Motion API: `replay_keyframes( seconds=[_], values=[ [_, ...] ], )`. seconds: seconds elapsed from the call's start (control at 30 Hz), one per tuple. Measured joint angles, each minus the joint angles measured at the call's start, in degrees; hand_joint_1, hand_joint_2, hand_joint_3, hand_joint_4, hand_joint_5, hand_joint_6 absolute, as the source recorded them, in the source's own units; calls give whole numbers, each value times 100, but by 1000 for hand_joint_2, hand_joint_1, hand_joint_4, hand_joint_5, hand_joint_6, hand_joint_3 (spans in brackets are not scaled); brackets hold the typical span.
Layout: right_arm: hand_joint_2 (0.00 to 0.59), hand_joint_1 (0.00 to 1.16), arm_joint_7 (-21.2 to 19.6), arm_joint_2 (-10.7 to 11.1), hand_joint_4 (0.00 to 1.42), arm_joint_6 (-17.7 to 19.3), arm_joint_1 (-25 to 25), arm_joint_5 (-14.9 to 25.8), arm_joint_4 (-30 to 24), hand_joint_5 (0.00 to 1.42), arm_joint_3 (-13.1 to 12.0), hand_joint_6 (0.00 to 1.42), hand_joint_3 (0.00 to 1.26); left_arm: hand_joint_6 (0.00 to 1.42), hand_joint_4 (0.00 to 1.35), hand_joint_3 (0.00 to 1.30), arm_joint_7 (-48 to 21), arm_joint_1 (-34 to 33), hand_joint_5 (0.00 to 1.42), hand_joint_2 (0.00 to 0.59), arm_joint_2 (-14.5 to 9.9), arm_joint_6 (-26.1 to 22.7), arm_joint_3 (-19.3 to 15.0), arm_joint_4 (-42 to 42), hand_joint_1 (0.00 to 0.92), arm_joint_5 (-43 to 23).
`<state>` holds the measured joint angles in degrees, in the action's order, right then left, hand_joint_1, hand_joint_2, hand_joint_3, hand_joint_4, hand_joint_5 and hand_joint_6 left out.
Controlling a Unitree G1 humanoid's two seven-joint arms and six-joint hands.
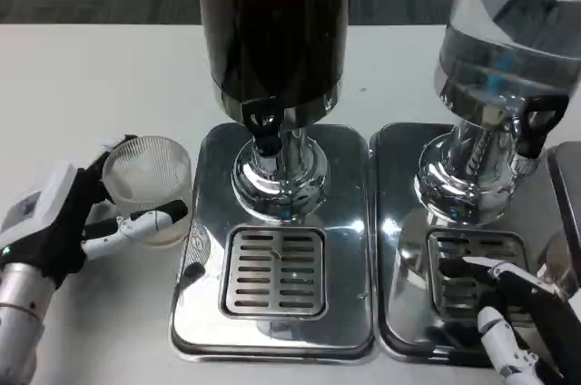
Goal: Grasp the cup under the faucet to collect the drink, then remove the cup.
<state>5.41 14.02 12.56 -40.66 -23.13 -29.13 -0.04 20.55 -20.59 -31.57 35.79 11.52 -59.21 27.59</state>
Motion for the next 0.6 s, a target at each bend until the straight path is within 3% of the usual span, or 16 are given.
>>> replay_keyframes(
  seconds=[0.2,0.6],
  values=[
    [586,185,0,-1,223,0,32,-1,7,195,1,230,342,934,521,505,239,1,814,171,44,155,2,-57,327,13],
    [586,177,0,1,224,0,92,1,25,189,1,219,340,1112,642,604,606,9,930,167,73,325,0,-99,362,18]
  ],
)
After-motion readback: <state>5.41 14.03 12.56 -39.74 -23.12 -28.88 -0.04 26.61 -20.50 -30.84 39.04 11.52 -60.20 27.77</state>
